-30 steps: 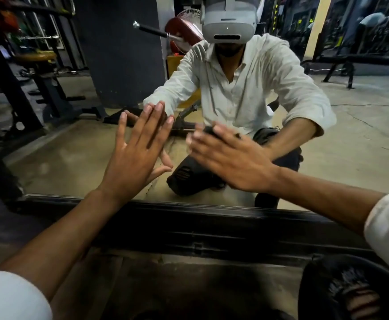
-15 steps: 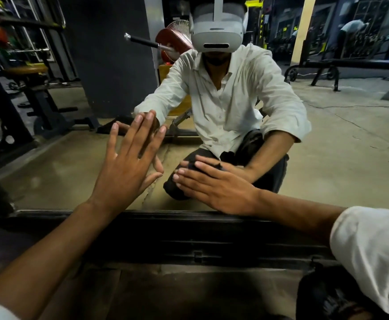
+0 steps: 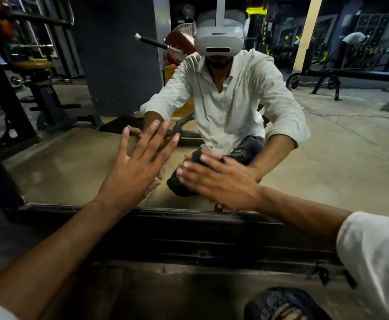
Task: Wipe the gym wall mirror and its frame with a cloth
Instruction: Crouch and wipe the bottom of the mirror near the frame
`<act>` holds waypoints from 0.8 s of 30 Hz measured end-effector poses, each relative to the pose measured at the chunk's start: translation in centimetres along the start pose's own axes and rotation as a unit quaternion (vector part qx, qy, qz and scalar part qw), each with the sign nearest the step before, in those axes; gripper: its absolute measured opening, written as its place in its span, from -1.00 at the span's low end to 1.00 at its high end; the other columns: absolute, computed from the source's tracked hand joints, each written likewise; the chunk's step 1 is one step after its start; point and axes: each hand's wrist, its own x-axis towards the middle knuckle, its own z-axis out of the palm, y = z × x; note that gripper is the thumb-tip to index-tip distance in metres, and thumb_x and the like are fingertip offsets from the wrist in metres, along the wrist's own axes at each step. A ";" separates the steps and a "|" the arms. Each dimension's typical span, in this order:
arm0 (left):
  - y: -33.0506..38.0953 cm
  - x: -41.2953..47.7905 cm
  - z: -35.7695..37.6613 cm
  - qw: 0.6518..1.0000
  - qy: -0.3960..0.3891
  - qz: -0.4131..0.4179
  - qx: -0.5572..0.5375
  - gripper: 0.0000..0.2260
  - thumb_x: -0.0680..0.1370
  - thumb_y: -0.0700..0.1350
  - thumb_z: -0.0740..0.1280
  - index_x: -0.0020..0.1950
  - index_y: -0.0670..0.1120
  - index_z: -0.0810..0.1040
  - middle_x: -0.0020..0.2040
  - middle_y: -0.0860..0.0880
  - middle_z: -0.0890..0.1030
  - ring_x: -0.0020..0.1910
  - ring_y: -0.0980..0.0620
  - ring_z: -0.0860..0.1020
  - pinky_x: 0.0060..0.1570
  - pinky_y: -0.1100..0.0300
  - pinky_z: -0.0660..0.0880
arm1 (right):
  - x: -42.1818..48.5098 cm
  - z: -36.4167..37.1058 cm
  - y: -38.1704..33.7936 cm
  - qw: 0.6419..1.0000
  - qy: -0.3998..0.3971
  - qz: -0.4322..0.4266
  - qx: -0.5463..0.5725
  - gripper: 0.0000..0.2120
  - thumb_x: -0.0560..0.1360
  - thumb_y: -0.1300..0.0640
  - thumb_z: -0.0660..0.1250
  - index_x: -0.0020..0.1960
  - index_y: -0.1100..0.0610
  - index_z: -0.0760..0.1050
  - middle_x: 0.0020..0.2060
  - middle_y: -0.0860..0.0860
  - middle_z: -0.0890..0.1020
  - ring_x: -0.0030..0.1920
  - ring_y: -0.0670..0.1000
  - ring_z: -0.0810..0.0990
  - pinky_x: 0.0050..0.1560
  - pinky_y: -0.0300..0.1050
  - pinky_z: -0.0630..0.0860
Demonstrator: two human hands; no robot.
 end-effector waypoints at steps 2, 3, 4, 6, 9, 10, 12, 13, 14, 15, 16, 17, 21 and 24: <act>-0.6 -0.3 0.0 1.000 -0.003 -0.021 -0.011 0.06 0.51 0.18 0.49 0.76 -0.06 -0.14 0.74 -0.22 -0.20 0.73 -0.21 -0.13 0.56 -0.47 0.06 | 2.2 -0.2 1.9 0.993 0.072 0.075 -0.049 -0.55 0.78 0.10 0.01 0.64 0.13 0.28 0.62 0.10 0.32 0.64 0.12 0.24 0.66 0.15 -0.15; -1.1 -0.6 0.1 0.999 -0.007 -0.039 -0.015 0.04 0.52 0.18 0.48 0.76 -0.06 -0.12 0.74 -0.22 -0.19 0.73 -0.20 -0.13 0.56 -0.47 0.05 | 2.9 0.2 1.9 0.988 0.095 0.098 -0.070 -0.55 0.78 0.11 -0.02 0.64 0.12 0.29 0.61 0.08 0.34 0.62 0.10 0.29 0.67 0.14 -0.18; -1.7 -1.1 0.3 0.998 -0.013 -0.052 -0.014 0.03 0.53 0.18 0.48 0.76 -0.06 -0.12 0.74 -0.22 -0.18 0.73 -0.20 -0.12 0.57 -0.47 0.05 | 3.6 0.9 1.6 0.987 0.096 0.104 -0.079 -0.55 0.79 0.11 -0.01 0.65 0.12 0.27 0.62 0.07 0.32 0.62 0.09 0.28 0.67 0.13 -0.19; -2.7 -1.7 0.5 0.999 -0.015 -0.047 -0.005 0.01 0.54 0.16 0.47 0.76 -0.07 -0.12 0.74 -0.21 -0.17 0.73 -0.19 -0.11 0.56 -0.47 0.06 | 4.8 1.8 0.9 0.989 0.096 0.084 -0.076 -0.53 0.79 0.08 0.02 0.68 0.13 0.17 0.67 0.09 0.19 0.67 0.11 0.11 0.68 0.10 -0.15; -3.2 -1.9 0.7 0.999 -0.009 -0.036 0.018 -0.01 0.57 0.13 0.45 0.76 -0.08 -0.12 0.75 -0.21 -0.14 0.73 -0.19 -0.08 0.54 -0.47 0.11 | 6.8 1.8 0.9 0.985 0.114 0.090 -0.094 -0.49 0.79 0.09 0.05 0.70 0.13 0.08 0.69 0.11 0.06 0.67 0.10 0.00 0.67 0.12 -0.05; -3.2 -1.9 1.0 0.999 -0.006 -0.037 0.025 -0.03 0.58 0.13 0.43 0.76 -0.08 -0.12 0.75 -0.20 -0.12 0.73 -0.19 -0.07 0.54 -0.47 0.14 | 7.2 1.4 0.2 0.980 0.136 0.133 -0.056 -0.50 0.77 0.12 0.07 0.70 0.12 0.13 0.69 0.12 0.12 0.68 0.11 0.01 0.67 0.16 -0.03; -3.1 -2.3 1.6 0.998 -0.004 -0.045 0.031 -0.05 0.59 0.15 0.41 0.76 -0.08 -0.12 0.75 -0.20 -0.10 0.73 -0.19 -0.04 0.52 -0.47 0.17 | 7.8 1.4 -2.0 0.971 0.143 0.189 0.023 -0.49 0.73 0.15 0.12 0.67 0.12 0.21 0.67 0.13 0.19 0.69 0.16 0.06 0.66 0.19 -0.05; -3.0 -2.7 2.0 0.998 -0.006 -0.051 0.032 -0.04 0.59 0.17 0.41 0.76 -0.08 -0.13 0.75 -0.20 -0.09 0.73 -0.19 -0.04 0.52 -0.48 0.18 | 7.6 1.7 -3.3 0.975 0.132 0.175 0.035 -0.48 0.73 0.16 0.12 0.68 0.14 0.20 0.67 0.14 0.19 0.68 0.16 0.08 0.66 0.18 -0.06; -2.8 -3.3 2.3 0.998 -0.014 -0.057 0.034 0.00 0.56 0.20 0.43 0.76 -0.09 -0.13 0.75 -0.21 -0.11 0.73 -0.21 -0.05 0.51 -0.47 0.19 | 7.2 2.5 -4.8 0.984 0.118 0.131 0.019 -0.48 0.72 0.17 0.11 0.67 0.17 0.18 0.66 0.15 0.18 0.67 0.17 0.11 0.66 0.18 -0.09; -2.6 -3.9 2.8 0.997 -0.026 -0.062 0.036 0.05 0.53 0.23 0.45 0.76 -0.10 -0.14 0.74 -0.23 -0.13 0.73 -0.22 -0.08 0.51 -0.47 0.20 | 6.7 3.3 -6.2 0.992 0.099 0.080 0.001 -0.47 0.72 0.18 0.10 0.67 0.21 0.17 0.66 0.16 0.18 0.66 0.17 0.14 0.66 0.18 -0.14; -2.4 -4.6 3.2 0.997 -0.036 -0.066 0.036 0.09 0.51 0.24 0.48 0.75 -0.11 -0.15 0.74 -0.24 -0.15 0.73 -0.24 -0.10 0.51 -0.47 0.21 | 6.2 4.0 -7.2 0.995 0.089 0.044 0.012 -0.47 0.70 0.18 0.09 0.66 0.23 0.18 0.66 0.18 0.19 0.66 0.17 0.16 0.66 0.18 -0.20; -2.2 -5.2 3.6 0.996 -0.041 -0.068 0.034 0.10 0.50 0.25 0.49 0.75 -0.11 -0.15 0.74 -0.25 -0.16 0.72 -0.25 -0.10 0.51 -0.47 0.20 | 5.9 4.4 -8.1 0.996 0.077 0.026 0.021 -0.47 0.69 0.18 0.09 0.64 0.26 0.21 0.65 0.20 0.21 0.66 0.16 0.15 0.66 0.17 -0.23; -2.0 -6.1 4.9 0.997 -0.033 -0.068 0.017 -0.05 0.58 0.23 0.33 0.75 -0.13 -0.11 0.73 -0.28 -0.12 0.72 -0.28 -0.05 0.53 -0.46 0.18 | 4.8 5.7 -11.6 0.996 0.068 0.023 0.060 -0.42 0.64 0.23 0.13 0.63 0.33 0.14 0.64 0.26 0.18 0.67 0.19 0.05 0.66 0.13 -0.11; -2.3 -6.5 5.8 0.998 -0.019 -0.063 0.004 -0.09 0.60 0.25 0.28 0.76 -0.13 -0.09 0.73 -0.27 -0.11 0.72 -0.27 -0.04 0.53 -0.47 0.18 | 4.2 6.5 -12.9 0.995 0.043 0.026 0.083 -0.33 0.62 0.21 0.20 0.68 0.29 0.09 0.67 0.22 0.13 0.69 0.20 0.03 0.66 0.19 -0.17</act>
